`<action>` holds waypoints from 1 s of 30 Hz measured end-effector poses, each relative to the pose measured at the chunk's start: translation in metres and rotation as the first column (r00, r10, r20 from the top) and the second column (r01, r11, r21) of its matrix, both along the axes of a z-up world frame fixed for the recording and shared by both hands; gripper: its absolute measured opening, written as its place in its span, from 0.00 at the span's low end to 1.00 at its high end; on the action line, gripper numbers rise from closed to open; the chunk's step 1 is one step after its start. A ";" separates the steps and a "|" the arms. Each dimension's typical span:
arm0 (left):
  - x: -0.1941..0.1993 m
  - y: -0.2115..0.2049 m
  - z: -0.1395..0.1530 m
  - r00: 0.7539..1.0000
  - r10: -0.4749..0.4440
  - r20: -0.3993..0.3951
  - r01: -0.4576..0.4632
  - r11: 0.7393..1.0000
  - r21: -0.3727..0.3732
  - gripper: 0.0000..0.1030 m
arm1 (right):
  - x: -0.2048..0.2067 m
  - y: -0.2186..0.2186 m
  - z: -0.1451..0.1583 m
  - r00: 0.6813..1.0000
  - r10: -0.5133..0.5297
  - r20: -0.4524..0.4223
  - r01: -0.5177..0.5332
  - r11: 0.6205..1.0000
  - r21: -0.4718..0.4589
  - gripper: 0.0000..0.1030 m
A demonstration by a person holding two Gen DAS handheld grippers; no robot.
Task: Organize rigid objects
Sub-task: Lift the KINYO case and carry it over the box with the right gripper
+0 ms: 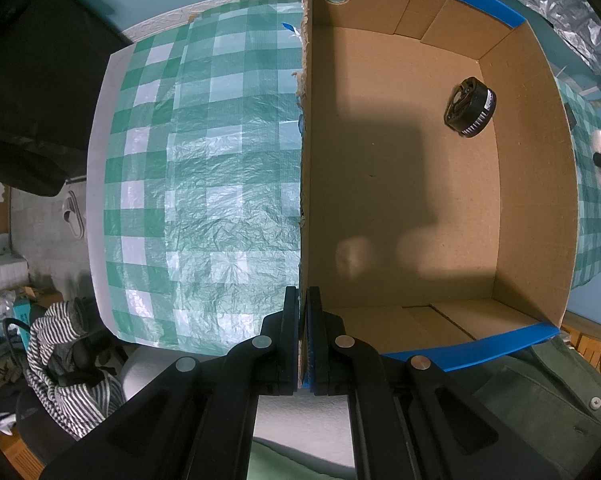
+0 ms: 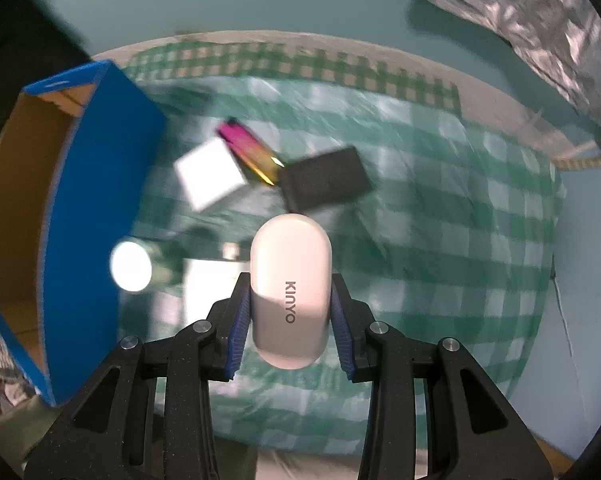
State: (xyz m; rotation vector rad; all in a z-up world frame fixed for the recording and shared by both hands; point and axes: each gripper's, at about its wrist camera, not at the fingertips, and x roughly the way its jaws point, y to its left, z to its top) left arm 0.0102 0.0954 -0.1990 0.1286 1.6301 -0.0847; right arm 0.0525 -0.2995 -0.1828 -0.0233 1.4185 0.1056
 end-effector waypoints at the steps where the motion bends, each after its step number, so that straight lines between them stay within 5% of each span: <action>1: 0.000 0.000 0.000 1.000 0.000 0.000 0.000 1.000 0.000 0.03 | 0.000 0.001 0.005 1.000 0.010 0.006 -0.010 1.000 0.004 0.35; 14: 0.000 0.000 0.000 1.000 0.001 0.001 -0.001 1.000 -0.001 0.03 | 0.014 0.078 0.047 0.984 0.162 0.078 -0.167 0.984 0.057 0.35; 30: 0.000 -0.001 0.000 1.000 0.003 0.002 -0.003 1.000 -0.005 0.03 | 0.024 0.155 0.049 0.949 0.306 0.082 -0.311 0.948 0.064 0.35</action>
